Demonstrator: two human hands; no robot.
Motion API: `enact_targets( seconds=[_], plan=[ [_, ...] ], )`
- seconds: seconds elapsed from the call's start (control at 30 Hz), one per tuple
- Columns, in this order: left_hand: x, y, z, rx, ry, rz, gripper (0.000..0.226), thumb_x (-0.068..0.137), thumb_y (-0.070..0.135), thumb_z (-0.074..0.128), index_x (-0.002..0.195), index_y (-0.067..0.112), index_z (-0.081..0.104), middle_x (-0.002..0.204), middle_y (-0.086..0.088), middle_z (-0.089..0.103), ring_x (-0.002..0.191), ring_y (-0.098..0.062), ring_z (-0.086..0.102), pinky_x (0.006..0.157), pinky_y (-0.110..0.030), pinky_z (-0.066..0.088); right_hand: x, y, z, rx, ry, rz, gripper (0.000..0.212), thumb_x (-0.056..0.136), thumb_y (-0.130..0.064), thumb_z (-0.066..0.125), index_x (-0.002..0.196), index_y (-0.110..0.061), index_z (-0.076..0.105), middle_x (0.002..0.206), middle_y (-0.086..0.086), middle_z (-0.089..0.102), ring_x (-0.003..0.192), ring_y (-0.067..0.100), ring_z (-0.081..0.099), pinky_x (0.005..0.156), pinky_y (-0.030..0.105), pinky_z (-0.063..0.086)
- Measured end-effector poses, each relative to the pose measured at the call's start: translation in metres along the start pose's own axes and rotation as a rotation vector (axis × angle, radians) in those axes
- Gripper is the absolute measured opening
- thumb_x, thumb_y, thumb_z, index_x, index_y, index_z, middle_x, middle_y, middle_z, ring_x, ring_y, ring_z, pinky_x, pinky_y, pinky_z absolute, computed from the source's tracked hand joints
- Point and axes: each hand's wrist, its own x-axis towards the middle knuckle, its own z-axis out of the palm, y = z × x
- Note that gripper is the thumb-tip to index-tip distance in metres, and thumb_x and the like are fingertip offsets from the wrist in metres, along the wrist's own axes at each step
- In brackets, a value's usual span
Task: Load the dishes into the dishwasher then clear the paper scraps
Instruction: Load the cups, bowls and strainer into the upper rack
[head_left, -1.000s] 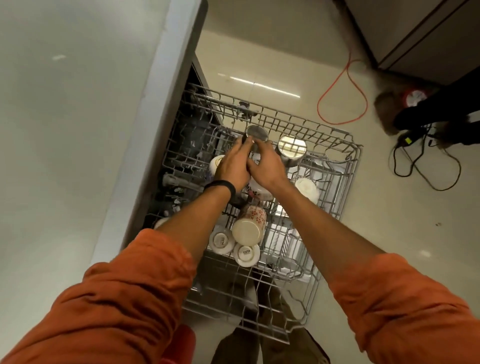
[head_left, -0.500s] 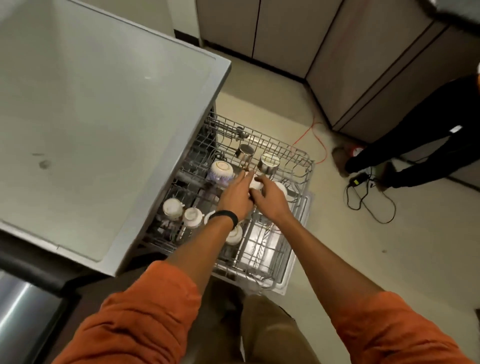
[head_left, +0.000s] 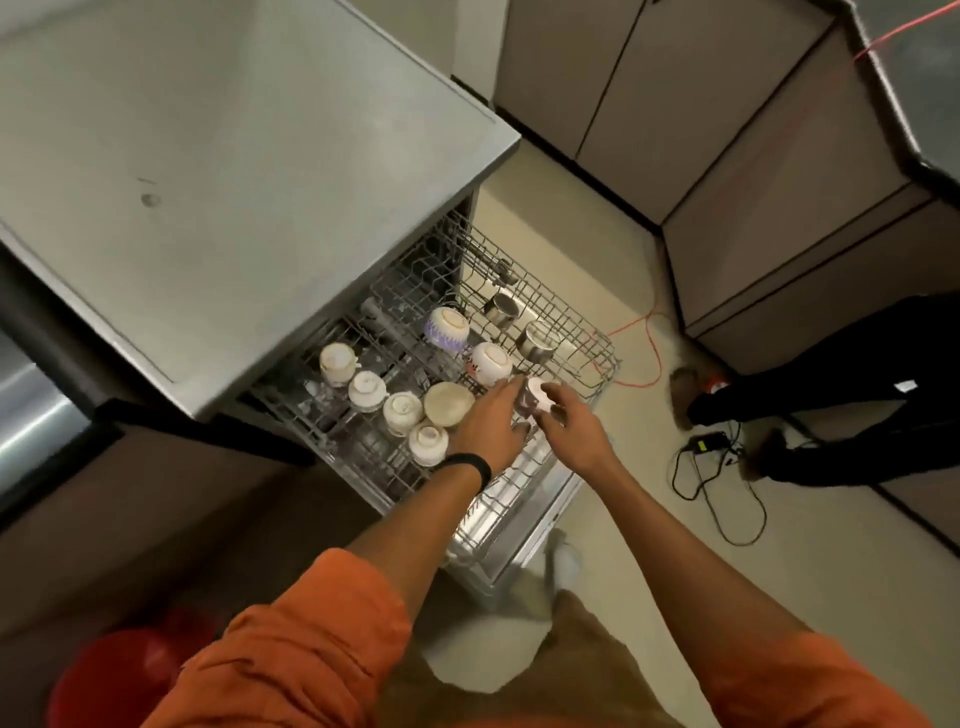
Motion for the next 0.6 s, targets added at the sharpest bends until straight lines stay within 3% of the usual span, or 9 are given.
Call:
enact_targets(
  seconds=[0.17,0.27,0.37,0.43,0.47,0.53,0.6],
  plan=[
    [-0.002,0.024,0.055,-0.087,0.092,-0.184,0.067,0.092,0.012,0.065,0.152,0.027,0.038,0.147,-0.003,0.052,0.131,-0.027,0.053,0.105,-0.045,0.047,0.021,0.059,-0.030,0.035,-0.143,0.008,0.042,0.099,-0.018,0.060,0.141,-0.011,0.053,0.135,0.006,0.061,0.124,0.021,0.058,0.096,0.024,0.041],
    [-0.013,0.040,0.092,-0.175,0.126,-0.332,0.062,0.096,0.016,0.063,0.153,0.022,0.038,0.150,-0.005,0.051,0.132,-0.026,0.052,0.108,-0.041,0.044,0.024,0.092,-0.045,0.042,-0.249,0.032,0.040,0.098,-0.018,0.060,0.137,-0.013,0.056,0.130,0.007,0.064,0.119,0.023,0.062,0.099,0.033,0.048],
    [-0.028,0.043,0.128,-0.250,0.163,-0.519,0.055,0.098,0.022,0.062,0.150,0.017,0.044,0.139,-0.008,0.060,0.123,-0.026,0.059,0.102,-0.038,0.048,0.023,0.117,-0.047,-0.010,-0.367,0.090,0.043,0.098,-0.018,0.061,0.139,-0.011,0.054,0.134,0.010,0.062,0.120,0.025,0.061,0.104,0.036,0.046],
    [-0.035,0.043,0.149,-0.334,0.221,-0.646,0.038,0.097,0.019,0.062,0.135,0.016,0.059,0.122,-0.010,0.068,0.113,-0.027,0.064,0.097,-0.037,0.051,0.024,0.128,-0.044,-0.042,-0.447,0.115,0.050,0.098,-0.020,0.060,0.145,-0.010,0.049,0.140,0.011,0.058,0.126,0.025,0.057,0.108,0.036,0.043],
    [-0.037,0.042,0.157,-0.361,0.250,-0.688,0.020,0.097,0.016,0.061,0.115,0.022,0.066,0.111,-0.009,0.069,0.109,-0.029,0.065,0.095,-0.037,0.052,0.025,0.132,-0.041,-0.048,-0.474,0.125,0.052,0.099,-0.021,0.060,0.148,-0.010,0.046,0.142,0.011,0.056,0.128,0.025,0.055,0.109,0.037,0.042],
    [-0.036,0.041,0.174,-0.420,0.282,-0.754,0.024,0.096,0.012,0.060,0.084,0.031,0.056,0.098,-0.005,0.065,0.105,-0.030,0.065,0.091,-0.031,0.050,0.029,0.138,-0.036,-0.074,-0.525,0.141,0.055,0.099,-0.022,0.058,0.151,-0.008,0.042,0.143,0.012,0.055,0.130,0.027,0.053,0.111,0.038,0.040],
    [-0.035,0.040,0.186,-0.521,0.315,-0.811,0.010,0.097,0.012,0.061,0.095,0.022,0.064,0.101,-0.005,0.066,0.103,-0.026,0.064,0.088,-0.028,0.046,0.033,0.143,-0.028,-0.099,-0.573,0.157,0.059,0.100,-0.022,0.056,0.153,-0.007,0.036,0.142,0.011,0.055,0.128,0.027,0.053,0.112,0.041,0.040]
  ],
)
